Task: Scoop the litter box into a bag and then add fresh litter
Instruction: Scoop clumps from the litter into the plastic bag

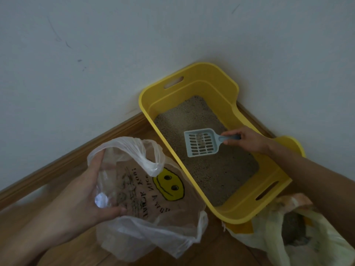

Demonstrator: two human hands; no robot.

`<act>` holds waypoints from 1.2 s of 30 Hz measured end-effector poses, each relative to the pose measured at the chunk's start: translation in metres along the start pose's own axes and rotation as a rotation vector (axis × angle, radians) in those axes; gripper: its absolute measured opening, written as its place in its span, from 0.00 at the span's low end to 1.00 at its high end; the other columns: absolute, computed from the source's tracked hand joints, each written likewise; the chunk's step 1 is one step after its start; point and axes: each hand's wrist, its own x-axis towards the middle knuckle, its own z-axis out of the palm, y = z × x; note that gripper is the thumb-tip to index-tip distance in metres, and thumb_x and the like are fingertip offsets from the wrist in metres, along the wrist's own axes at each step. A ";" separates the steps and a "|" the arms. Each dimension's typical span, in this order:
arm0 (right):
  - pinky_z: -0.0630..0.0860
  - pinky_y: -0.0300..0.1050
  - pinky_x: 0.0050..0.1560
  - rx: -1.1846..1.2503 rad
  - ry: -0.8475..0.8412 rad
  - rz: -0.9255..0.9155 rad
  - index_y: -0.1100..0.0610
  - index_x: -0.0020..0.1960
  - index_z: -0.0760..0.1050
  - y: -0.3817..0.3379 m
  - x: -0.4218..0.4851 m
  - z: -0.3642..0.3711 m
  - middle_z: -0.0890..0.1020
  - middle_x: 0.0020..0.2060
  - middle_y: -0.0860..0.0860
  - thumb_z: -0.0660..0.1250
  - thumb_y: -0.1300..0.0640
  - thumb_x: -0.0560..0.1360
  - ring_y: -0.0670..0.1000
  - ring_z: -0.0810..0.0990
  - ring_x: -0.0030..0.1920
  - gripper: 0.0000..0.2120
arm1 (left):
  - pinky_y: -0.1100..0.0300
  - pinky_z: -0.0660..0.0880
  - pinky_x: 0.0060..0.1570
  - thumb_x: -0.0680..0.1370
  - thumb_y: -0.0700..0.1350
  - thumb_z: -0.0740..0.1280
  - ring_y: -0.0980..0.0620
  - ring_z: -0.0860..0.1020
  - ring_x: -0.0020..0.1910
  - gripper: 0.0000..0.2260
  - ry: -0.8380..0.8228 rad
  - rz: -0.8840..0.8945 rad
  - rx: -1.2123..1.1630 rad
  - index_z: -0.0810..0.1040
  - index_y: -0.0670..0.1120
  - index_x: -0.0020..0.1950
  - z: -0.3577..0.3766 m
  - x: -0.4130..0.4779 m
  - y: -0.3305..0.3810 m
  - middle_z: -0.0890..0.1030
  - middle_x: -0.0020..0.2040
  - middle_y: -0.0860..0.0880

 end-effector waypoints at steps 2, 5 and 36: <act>0.73 0.44 0.51 -0.013 0.006 -0.006 0.51 0.65 0.77 0.000 0.000 -0.002 0.82 0.53 0.48 0.66 0.55 0.78 0.48 0.78 0.49 0.15 | 0.66 0.71 0.48 0.60 0.53 0.82 0.61 0.75 0.57 0.54 0.000 -0.016 -0.009 0.45 0.76 0.68 0.002 0.002 -0.003 0.72 0.62 0.66; 0.74 0.53 0.56 -0.024 0.009 -0.014 0.49 0.64 0.77 -0.003 -0.004 -0.004 0.82 0.54 0.51 0.66 0.53 0.78 0.54 0.79 0.52 0.15 | 0.67 0.72 0.47 0.60 0.54 0.82 0.65 0.75 0.56 0.54 -0.001 0.000 -0.003 0.46 0.75 0.69 0.005 0.003 -0.009 0.71 0.61 0.68; 0.73 0.44 0.40 -0.152 -0.222 -0.310 0.32 0.53 0.79 -0.112 -0.085 -0.042 0.82 0.40 0.41 0.65 0.42 0.71 0.52 0.77 0.39 0.11 | 0.82 0.66 0.43 0.61 0.49 0.81 0.83 0.67 0.51 0.56 -0.035 -0.109 -0.057 0.41 0.67 0.71 -0.005 -0.009 0.016 0.66 0.55 0.73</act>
